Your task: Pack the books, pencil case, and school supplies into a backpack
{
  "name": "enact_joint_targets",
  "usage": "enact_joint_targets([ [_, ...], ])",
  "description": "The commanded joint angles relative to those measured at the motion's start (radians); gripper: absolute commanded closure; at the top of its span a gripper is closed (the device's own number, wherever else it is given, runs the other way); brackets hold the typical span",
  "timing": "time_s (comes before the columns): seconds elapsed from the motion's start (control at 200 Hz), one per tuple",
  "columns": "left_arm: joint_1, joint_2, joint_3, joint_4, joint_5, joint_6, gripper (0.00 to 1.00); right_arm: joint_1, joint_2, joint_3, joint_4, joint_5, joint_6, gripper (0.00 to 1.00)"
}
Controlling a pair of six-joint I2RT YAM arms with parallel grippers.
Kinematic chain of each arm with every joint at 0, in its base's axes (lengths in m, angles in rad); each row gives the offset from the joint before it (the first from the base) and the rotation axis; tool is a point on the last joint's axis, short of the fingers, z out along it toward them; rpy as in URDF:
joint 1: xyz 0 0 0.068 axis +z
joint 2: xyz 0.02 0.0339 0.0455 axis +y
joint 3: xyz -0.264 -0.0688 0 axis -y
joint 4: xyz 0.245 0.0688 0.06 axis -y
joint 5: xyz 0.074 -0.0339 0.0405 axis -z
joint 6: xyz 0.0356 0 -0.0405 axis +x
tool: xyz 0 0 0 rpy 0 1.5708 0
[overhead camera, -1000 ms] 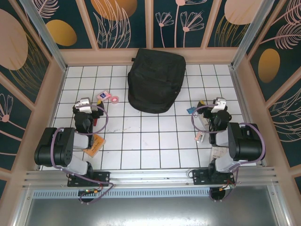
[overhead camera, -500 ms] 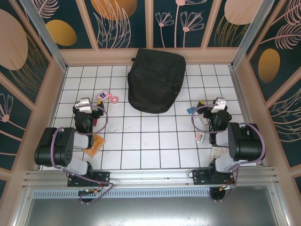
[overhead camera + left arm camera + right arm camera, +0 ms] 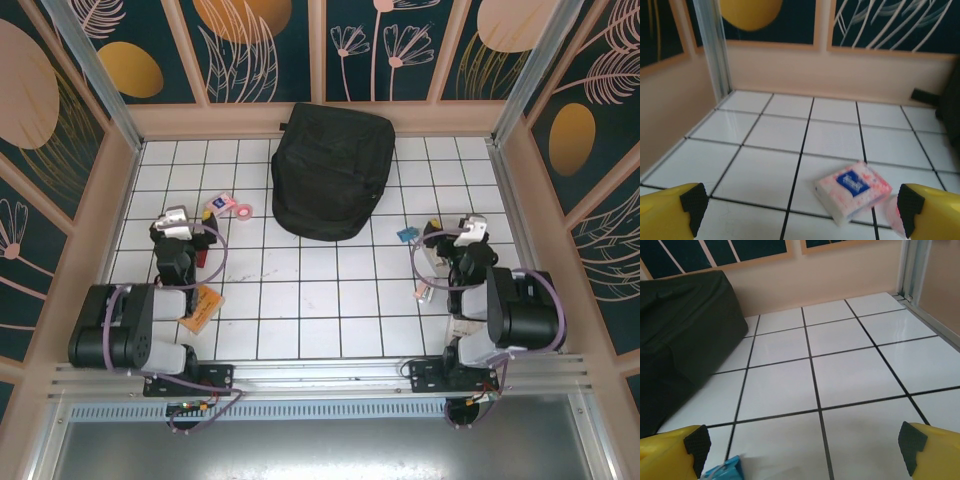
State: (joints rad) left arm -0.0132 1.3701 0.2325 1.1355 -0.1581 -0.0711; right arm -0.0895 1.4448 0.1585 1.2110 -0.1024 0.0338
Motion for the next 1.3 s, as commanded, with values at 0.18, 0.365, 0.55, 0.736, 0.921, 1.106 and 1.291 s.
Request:
enact_joint_targets([
  [0.18, -0.12, -0.364, 0.235, -0.509, 0.107, 0.059, 0.01, 0.267, -0.484, 0.132, -0.343, 0.067, -0.07, 0.01],
  [0.365, -0.3, -0.475, 0.456, -0.873, 0.051, -0.123, 0.02, 0.69, -0.61, 0.402, -0.769, 0.278, -0.14, 0.01],
  [0.55, -0.399, -0.452, 0.828, -1.37, -0.075, -0.299, 0.01, 0.864, -0.538, 0.814, -1.364, 0.676, 0.236, 0.01],
  [0.736, -0.398, -0.481, 0.856, -1.438, -0.107, -0.451, 0.01, 0.629, -0.508, 0.969, -1.633, 0.397, 0.442, 0.01],
  [0.921, -0.398, -0.214, 1.02, -1.61, 0.066, -0.511, 0.01, 0.622, -0.507, 0.84, -1.575, 0.259, 0.476, 0.01],
  [1.106, -0.401, -0.057, 1.046, -1.519, 0.227, -0.468, 0.01, 0.673, -0.436, 0.778, -1.555, 0.236, 0.474, 0.05],
  [1.291, -0.484, 0.205, 1.221, -1.543, 0.196, -0.46, 0.05, 0.656, -0.447, 0.665, -1.46, 0.232, 0.488, 0.09],
])
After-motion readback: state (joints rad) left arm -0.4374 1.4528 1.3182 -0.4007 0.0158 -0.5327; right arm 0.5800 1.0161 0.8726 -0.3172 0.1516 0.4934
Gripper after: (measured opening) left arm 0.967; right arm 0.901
